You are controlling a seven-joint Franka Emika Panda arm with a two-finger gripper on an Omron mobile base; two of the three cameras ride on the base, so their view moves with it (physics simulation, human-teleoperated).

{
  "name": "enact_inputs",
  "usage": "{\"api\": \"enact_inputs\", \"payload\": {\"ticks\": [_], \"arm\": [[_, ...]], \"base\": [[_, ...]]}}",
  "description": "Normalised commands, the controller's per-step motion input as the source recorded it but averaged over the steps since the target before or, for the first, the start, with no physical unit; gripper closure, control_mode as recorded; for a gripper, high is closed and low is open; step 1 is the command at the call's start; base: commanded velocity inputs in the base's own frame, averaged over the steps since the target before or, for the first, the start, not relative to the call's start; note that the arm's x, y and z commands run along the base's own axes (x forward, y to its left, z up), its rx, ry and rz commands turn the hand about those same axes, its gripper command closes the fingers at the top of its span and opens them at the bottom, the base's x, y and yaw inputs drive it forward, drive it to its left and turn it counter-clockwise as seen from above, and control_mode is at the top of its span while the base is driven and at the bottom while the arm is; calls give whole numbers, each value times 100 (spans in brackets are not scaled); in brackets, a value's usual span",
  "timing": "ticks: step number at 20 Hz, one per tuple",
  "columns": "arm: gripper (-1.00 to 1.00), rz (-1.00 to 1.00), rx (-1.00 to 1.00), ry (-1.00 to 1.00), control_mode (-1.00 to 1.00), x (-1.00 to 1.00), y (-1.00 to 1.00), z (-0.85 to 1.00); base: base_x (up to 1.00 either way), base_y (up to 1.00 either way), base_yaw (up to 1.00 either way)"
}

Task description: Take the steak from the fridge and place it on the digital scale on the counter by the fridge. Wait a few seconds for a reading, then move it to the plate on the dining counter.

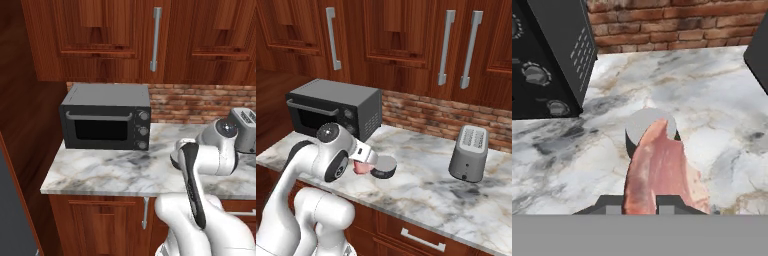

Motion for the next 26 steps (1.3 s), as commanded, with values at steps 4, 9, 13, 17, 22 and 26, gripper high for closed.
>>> {"api": "enact_inputs", "payload": {"ticks": [4,9,13,17,22,26], "arm": [[100,-9,12,0,-100,-97,0,94],[100,-3,7,5,-100,-68,0,61],[100,0,0,3,100,-22,0,10],[100,0,0,0,100,0,0,0],[100,0,0,0,100,0,0,0],[100,0,0,0,100,0,0,0]], "base": [[0,0,0],[0,0,0],[-42,0,0],[-100,16,5],[-98,53,57],[-81,44,83]]}}
